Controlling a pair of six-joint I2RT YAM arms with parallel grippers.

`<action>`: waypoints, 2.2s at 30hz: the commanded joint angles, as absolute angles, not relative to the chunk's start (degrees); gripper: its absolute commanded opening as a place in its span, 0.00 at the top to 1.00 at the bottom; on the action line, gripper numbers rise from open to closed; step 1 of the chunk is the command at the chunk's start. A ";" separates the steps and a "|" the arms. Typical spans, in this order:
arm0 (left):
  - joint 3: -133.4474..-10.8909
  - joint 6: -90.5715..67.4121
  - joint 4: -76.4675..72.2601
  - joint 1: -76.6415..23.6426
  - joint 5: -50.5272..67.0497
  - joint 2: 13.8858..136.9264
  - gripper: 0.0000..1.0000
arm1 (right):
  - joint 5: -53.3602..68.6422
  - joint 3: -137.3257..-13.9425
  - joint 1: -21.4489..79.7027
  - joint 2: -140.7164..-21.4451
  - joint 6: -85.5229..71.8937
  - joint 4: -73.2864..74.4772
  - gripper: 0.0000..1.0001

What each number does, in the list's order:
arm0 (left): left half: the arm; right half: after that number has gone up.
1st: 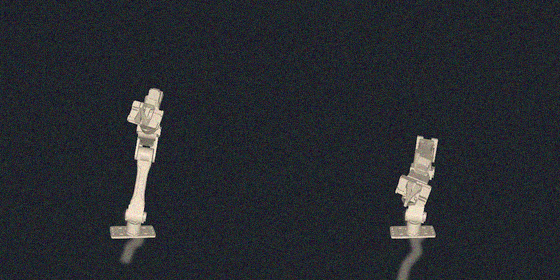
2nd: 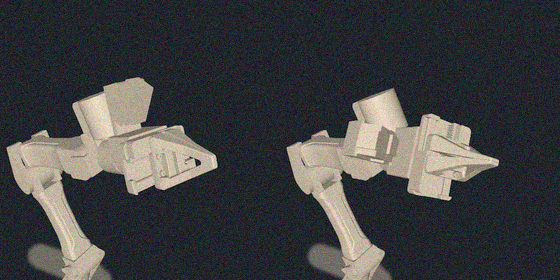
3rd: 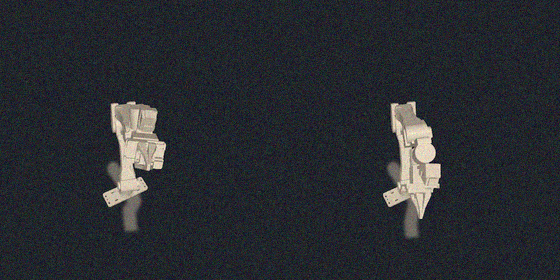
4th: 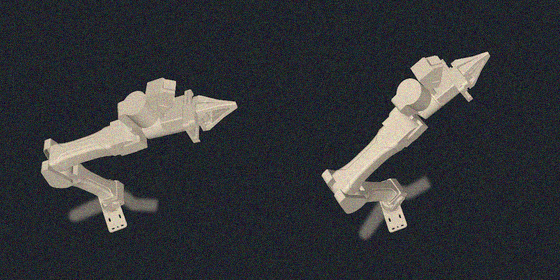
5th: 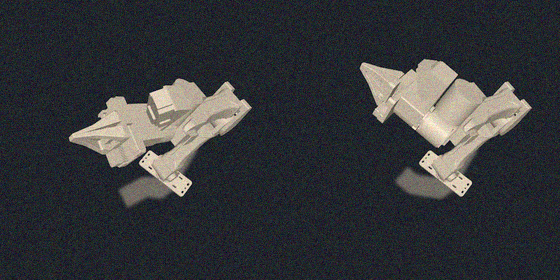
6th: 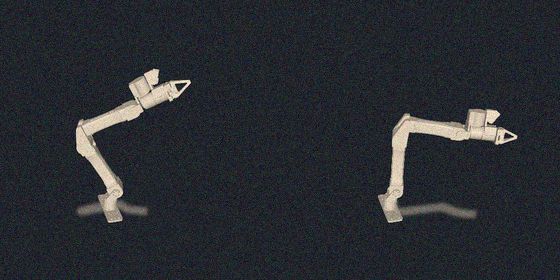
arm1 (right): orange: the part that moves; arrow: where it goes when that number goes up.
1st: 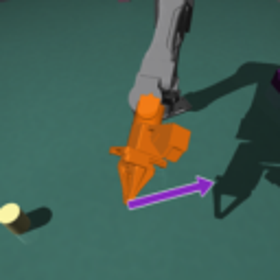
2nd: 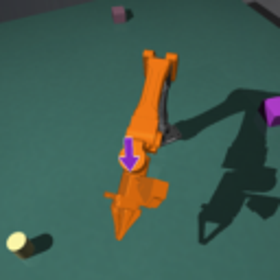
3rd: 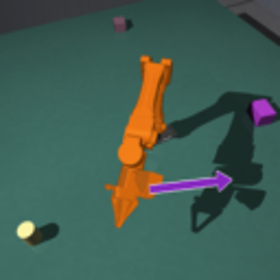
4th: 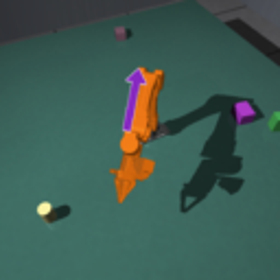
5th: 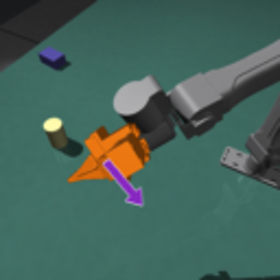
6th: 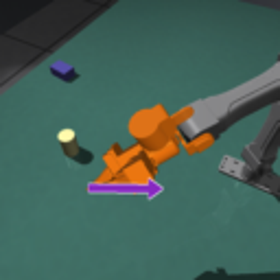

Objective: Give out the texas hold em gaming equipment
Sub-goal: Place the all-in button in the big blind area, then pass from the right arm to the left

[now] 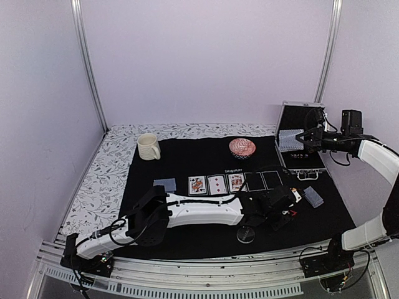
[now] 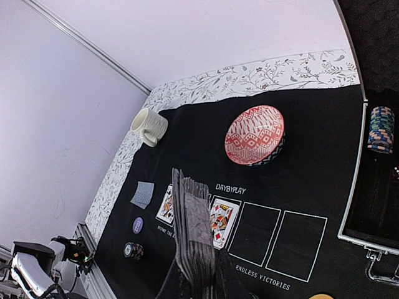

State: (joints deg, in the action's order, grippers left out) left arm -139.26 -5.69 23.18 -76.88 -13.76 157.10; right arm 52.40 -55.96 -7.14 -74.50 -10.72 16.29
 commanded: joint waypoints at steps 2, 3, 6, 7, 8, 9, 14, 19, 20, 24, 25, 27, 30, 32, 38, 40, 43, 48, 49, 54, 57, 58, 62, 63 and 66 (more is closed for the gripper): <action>-139.17 -2.96 13.29 -78.06 -17.51 158.16 0.57 | 53.45 -55.53 -7.20 -73.30 -10.37 15.55 0.98; -138.71 -2.71 12.92 -78.09 -17.50 158.54 0.57 | 53.50 -55.50 -7.21 -73.18 -10.44 15.61 0.98; -138.61 -2.31 11.75 -78.13 -16.79 159.58 0.56 | 53.43 -55.32 -7.20 -72.96 -10.37 15.65 0.98; -138.64 -2.24 11.15 -78.11 -16.61 159.90 0.55 | 53.29 -55.34 -7.17 -72.95 -10.37 15.68 0.98; -138.61 -2.21 10.67 -78.13 -16.53 160.24 0.55 | 53.33 -55.32 -7.20 -72.91 -10.37 15.69 0.98; -138.60 -2.18 10.01 -78.12 -16.70 160.49 0.54 | 53.30 -55.30 -7.17 -72.94 -10.31 15.65 0.98; -138.77 -1.63 7.63 -78.13 -17.83 161.56 0.45 | 52.96 -55.20 -7.21 -72.95 -10.35 15.78 0.98; -138.83 -1.75 7.39 -78.21 -18.21 161.43 0.25 | 52.92 -55.14 -7.21 -72.82 -10.36 15.82 0.98; -138.79 -1.55 7.38 -78.22 -18.15 161.00 0.23 | 52.91 -55.13 -7.21 -72.83 -10.37 15.88 0.98; -135.87 2.01 4.37 -79.34 -14.28 156.71 0.16 | 52.83 -55.07 -7.20 -72.64 -10.20 16.05 0.98; -134.81 3.39 2.95 -79.72 -13.34 155.28 0.14 | 52.72 -55.01 -7.16 -72.60 -10.12 16.06 0.98; -134.09 5.73 2.00 -80.82 -12.01 152.88 0.11 | 52.57 -54.87 -7.20 -72.60 -10.11 16.01 0.98; -132.71 8.41 3.11 -82.17 -9.13 147.86 0.11 | 52.57 -54.89 -7.21 -72.67 -10.11 16.12 0.98; -128.91 10.25 3.24 -82.81 -7.23 142.69 0.11 | 52.69 -55.20 -7.20 -72.81 -10.19 16.09 0.98; -108.05 15.49 4.36 -83.10 -6.15 122.87 0.11 | 53.29 -55.84 -7.05 -73.77 -11.12 16.57 0.98; -101.27 17.04 6.16 -82.87 -8.01 116.31 0.10 | 53.48 -55.70 -6.27 -73.83 -11.79 16.44 0.98; -93.51 17.75 10.39 -80.93 -11.23 106.62 0.08 | 52.27 -55.57 -2.91 -73.42 -12.69 16.09 0.98; -84.47 16.49 19.20 -74.74 -15.74 94.95 0.06 | 51.49 -55.56 6.78 -73.88 -16.73 13.12 0.98; -82.54 16.91 20.45 -73.85 -15.55 92.76 0.05 | 51.00 -55.67 9.21 -74.08 -17.41 12.30 0.98; -75.21 20.34 24.53 -70.53 -12.01 86.69 0.02 | 50.60 -56.26 20.64 -77.14 -23.39 4.44 0.98; -74.16 21.03 25.30 -69.29 -14.93 86.35 0.02 | 49.20 -59.30 27.34 -80.73 -25.13 3.73 0.98; -73.79 21.29 25.31 -68.69 -14.75 86.34 0.02 | 48.88 -60.23 28.96 -82.04 -25.14 3.71 0.98; -71.63 23.03 23.31 -65.42 -12.25 86.52 0.02 | 48.74 -62.22 33.55 -85.74 -27.50 -0.01 0.98; -71.19 23.54 22.69 -64.91 -12.41 86.69 0.02 | 48.76 -62.72 34.30 -86.41 -28.10 -0.70 0.98; -70.21 24.00 20.69 -63.39 -13.07 87.29 0.02 | 47.84 -64.64 36.54 -88.20 -28.66 -0.38 0.98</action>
State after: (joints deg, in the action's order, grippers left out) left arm -71.70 22.11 23.27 -65.87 -13.17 87.35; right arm 49.41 -61.17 34.37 -86.54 -26.22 3.33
